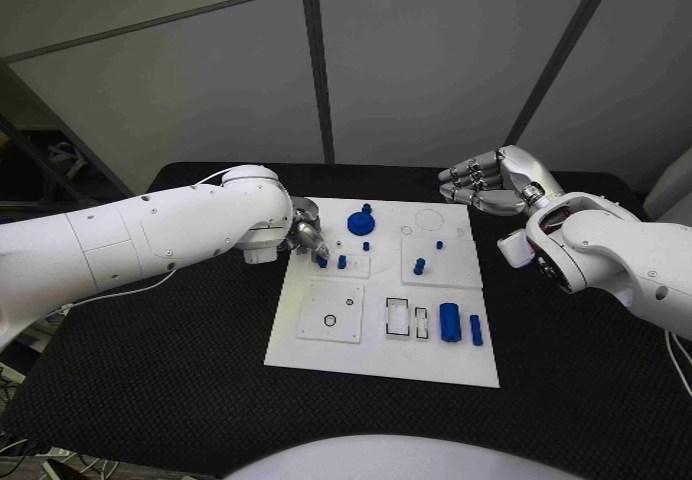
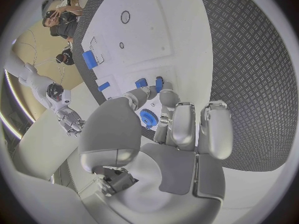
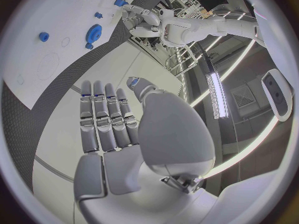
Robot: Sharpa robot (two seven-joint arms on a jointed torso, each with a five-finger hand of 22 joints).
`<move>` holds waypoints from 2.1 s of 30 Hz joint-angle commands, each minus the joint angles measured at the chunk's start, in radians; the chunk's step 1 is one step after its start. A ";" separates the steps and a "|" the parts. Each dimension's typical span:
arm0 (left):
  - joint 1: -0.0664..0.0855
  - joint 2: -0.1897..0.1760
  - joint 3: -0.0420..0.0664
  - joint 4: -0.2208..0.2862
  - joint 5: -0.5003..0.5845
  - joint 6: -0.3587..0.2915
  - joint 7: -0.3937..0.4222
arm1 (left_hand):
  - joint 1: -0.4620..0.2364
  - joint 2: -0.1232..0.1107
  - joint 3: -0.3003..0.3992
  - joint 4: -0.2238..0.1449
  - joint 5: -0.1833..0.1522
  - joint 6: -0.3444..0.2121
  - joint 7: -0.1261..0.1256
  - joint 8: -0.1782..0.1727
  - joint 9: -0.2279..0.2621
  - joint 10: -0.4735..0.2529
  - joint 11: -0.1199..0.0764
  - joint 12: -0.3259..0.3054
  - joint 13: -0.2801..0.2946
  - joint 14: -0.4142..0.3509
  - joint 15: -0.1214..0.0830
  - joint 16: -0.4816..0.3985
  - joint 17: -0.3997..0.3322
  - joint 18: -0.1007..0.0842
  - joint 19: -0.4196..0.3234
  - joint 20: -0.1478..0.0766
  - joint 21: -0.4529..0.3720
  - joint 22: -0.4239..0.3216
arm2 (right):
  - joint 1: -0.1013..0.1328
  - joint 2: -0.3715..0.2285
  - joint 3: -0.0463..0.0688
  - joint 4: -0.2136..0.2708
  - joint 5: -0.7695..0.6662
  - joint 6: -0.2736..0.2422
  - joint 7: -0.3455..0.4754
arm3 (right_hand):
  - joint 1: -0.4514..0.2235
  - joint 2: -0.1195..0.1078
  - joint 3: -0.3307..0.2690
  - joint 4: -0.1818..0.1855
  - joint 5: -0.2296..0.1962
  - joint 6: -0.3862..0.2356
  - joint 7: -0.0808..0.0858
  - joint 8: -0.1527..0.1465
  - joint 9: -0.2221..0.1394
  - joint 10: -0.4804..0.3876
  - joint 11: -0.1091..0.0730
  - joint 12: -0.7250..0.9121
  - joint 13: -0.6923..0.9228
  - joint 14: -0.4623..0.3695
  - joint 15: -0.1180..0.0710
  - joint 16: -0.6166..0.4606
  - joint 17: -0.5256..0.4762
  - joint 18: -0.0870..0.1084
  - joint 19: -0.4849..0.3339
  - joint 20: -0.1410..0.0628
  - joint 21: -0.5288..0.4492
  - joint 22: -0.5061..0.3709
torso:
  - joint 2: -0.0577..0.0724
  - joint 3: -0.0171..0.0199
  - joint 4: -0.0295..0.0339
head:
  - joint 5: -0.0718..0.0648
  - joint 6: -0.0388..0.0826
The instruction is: Assemble the parts on the task board
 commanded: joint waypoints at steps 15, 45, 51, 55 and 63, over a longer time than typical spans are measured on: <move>-0.008 0.006 -0.006 -0.003 -0.002 0.011 -0.010 | -0.042 0.013 -0.062 0.002 -0.001 0.032 -0.015 0.000 -0.006 0.053 -0.035 0.031 0.030 0.024 -0.015 0.005 0.003 -0.017 0.047 -0.012 0.023 0.113 | 0.002 0.000 0.001 0.002 0.002 0.007 0.005 | -0.010 0.001 -0.003 -0.001 0.005 -0.001 0.005 -0.006 0.000 -0.003 0.004 -0.003 -0.001 -0.004 0.003 0.001 -0.001 0.011 0.007 -0.001 -0.003 -0.001 | 0.000 -0.0004 0.0009 | -0.001 -0.002; -0.008 0.003 -0.006 0.004 -0.003 0.020 -0.012 | -0.046 0.024 -0.118 0.013 0.004 0.056 -0.025 -0.010 -0.017 0.067 -0.042 0.055 0.057 0.025 -0.019 0.006 0.005 -0.021 0.054 -0.017 0.039 0.131 | 0.002 -0.003 0.001 0.002 0.002 0.009 0.005 | -0.011 0.001 -0.004 -0.001 0.005 -0.002 0.006 -0.006 0.000 -0.004 0.005 -0.003 -0.001 -0.005 0.004 0.001 -0.002 0.011 0.008 -0.001 -0.005 -0.003 | 0.000 -0.0011 0.0016 | 0.000 -0.009; -0.008 0.000 -0.006 0.005 -0.006 0.004 -0.014 | 0.022 0.030 -0.068 -0.038 0.009 0.048 -0.020 -0.018 -0.021 0.063 -0.041 0.044 0.049 0.025 -0.020 0.005 0.004 -0.018 0.050 -0.019 0.028 0.124 | 0.002 -0.002 0.001 0.001 0.002 0.010 0.005 | -0.011 0.001 -0.004 -0.001 0.005 -0.002 0.006 -0.006 0.000 -0.004 0.005 -0.003 -0.001 -0.005 0.004 0.001 -0.002 0.011 0.008 -0.001 -0.005 -0.003 | -0.001 -0.0010 0.0007 | 0.001 -0.006; -0.008 -0.001 -0.006 0.007 -0.023 -0.010 -0.008 | 0.040 0.031 -0.045 -0.054 0.009 0.045 -0.016 -0.017 -0.020 0.061 -0.038 0.036 0.040 0.025 -0.017 0.005 0.004 -0.018 0.049 -0.017 0.025 0.122 | 0.002 -0.001 0.001 0.000 0.002 0.010 0.005 | -0.012 0.001 -0.004 -0.001 0.005 -0.002 0.007 -0.006 0.000 -0.005 0.006 -0.003 -0.001 -0.005 0.004 0.001 -0.003 0.011 0.009 -0.001 -0.007 -0.004 | 0.000 -0.0008 0.0008 | 0.002 -0.006; -0.008 -0.004 -0.006 0.019 -0.051 -0.038 0.000 | 0.048 0.033 -0.034 -0.061 0.009 0.045 -0.014 -0.016 -0.019 0.062 -0.037 0.032 0.036 0.025 -0.016 0.005 0.004 -0.018 0.050 -0.016 0.027 0.124 | 0.002 0.000 0.001 -0.001 0.002 0.012 0.005 | -0.016 0.002 -0.005 0.001 0.005 -0.003 0.008 -0.006 -0.001 -0.005 0.006 -0.003 -0.001 -0.005 0.004 0.001 -0.005 0.011 0.010 0.000 -0.010 -0.006 | 0.000 -0.0004 0.0006 | 0.003 -0.007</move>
